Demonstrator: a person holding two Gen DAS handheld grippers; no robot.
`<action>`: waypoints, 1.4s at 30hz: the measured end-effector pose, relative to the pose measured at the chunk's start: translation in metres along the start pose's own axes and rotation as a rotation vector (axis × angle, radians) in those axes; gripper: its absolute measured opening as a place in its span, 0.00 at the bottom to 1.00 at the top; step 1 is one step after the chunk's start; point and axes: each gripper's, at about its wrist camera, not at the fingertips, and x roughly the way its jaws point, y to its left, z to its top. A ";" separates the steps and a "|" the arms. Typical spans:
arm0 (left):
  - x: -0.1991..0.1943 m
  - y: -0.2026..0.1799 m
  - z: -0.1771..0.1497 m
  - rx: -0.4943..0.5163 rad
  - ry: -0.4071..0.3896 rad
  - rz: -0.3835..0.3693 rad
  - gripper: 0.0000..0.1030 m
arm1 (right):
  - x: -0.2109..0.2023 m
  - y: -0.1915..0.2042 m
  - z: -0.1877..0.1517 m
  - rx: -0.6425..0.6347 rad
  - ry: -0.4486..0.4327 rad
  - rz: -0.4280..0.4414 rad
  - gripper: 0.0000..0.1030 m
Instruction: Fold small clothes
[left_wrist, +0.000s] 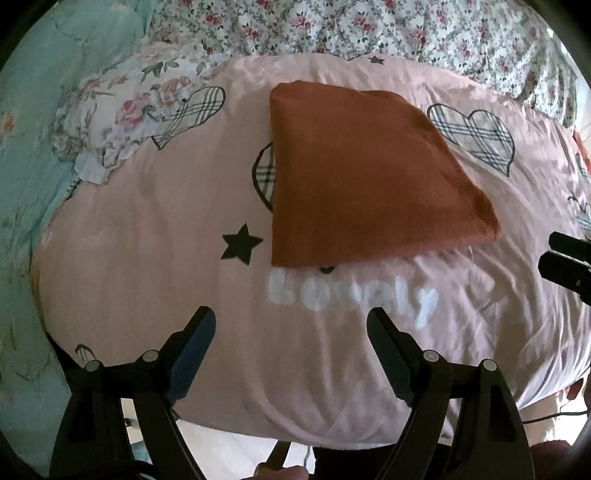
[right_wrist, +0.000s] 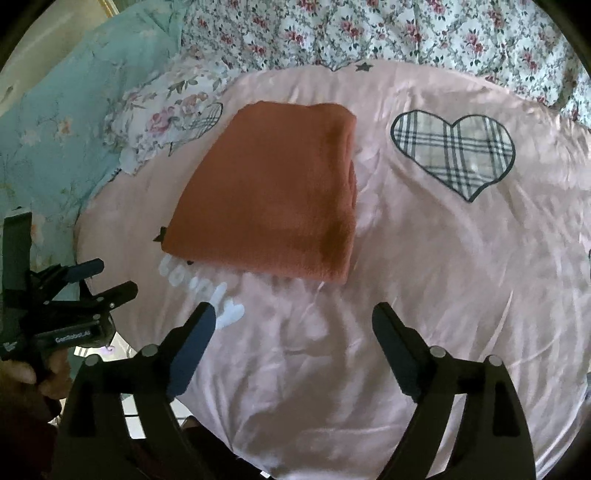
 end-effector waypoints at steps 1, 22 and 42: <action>0.002 0.000 0.003 0.003 0.002 0.003 0.82 | 0.001 0.000 0.001 0.000 0.004 0.000 0.85; 0.017 0.007 0.055 -0.012 -0.022 0.044 0.82 | 0.024 0.016 0.049 -0.036 0.030 -0.001 0.87; 0.048 0.014 0.093 -0.017 -0.001 -0.021 0.83 | 0.062 0.019 0.095 0.013 0.052 0.001 0.87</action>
